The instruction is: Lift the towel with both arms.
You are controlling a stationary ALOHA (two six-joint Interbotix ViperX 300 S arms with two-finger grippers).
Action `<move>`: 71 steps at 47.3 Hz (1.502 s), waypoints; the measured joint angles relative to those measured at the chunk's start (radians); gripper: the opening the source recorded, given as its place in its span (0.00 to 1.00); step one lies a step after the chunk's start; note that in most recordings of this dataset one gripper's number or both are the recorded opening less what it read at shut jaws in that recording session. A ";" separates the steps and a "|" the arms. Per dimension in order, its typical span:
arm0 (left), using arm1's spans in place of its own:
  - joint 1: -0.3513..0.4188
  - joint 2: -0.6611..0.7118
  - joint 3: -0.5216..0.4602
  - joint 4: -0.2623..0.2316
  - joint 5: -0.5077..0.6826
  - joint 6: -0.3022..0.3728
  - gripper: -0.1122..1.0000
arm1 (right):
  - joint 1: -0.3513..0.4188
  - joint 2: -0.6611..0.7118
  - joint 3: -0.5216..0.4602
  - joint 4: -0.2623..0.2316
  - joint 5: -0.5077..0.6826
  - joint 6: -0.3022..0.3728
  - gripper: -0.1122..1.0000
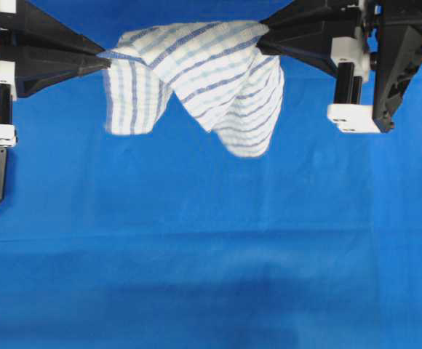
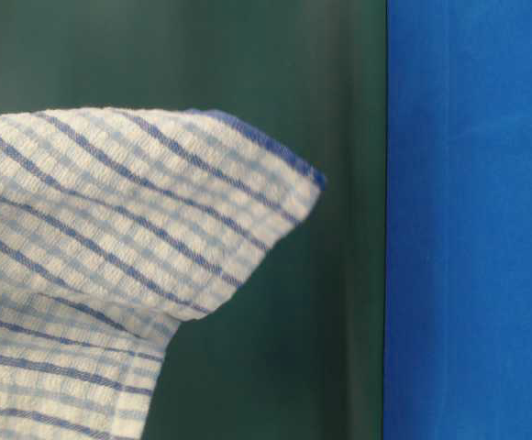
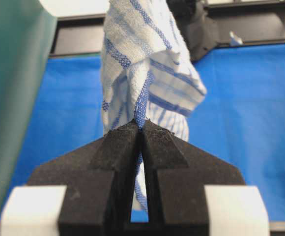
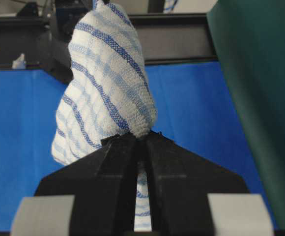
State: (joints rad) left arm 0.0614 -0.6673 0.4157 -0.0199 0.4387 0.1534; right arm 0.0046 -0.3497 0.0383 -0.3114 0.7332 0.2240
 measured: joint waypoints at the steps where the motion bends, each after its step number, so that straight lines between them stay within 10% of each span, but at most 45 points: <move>1: 0.000 0.002 0.000 0.000 0.000 -0.002 0.11 | 0.000 0.000 -0.002 0.000 0.003 -0.002 0.15; 11: -0.003 0.034 0.000 -0.005 0.000 -0.025 0.14 | 0.000 0.015 0.000 0.000 0.011 0.000 0.15; 16: -0.008 0.043 0.000 -0.006 0.000 -0.049 0.33 | 0.000 0.018 0.000 0.000 0.011 0.000 0.18; 28: -0.011 0.031 0.000 -0.005 -0.014 -0.072 0.91 | 0.000 0.018 0.000 -0.003 0.014 0.002 0.72; 46: -0.012 0.049 0.060 -0.006 -0.055 -0.080 0.91 | -0.002 0.017 0.043 -0.005 0.075 0.017 0.70; 71: -0.060 0.273 0.245 -0.006 -0.258 -0.080 0.91 | 0.000 0.014 0.469 -0.003 -0.110 0.137 0.69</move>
State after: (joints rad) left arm 0.0015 -0.3942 0.6611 -0.0261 0.1810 0.0736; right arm 0.0046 -0.3359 0.5077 -0.3145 0.6228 0.3605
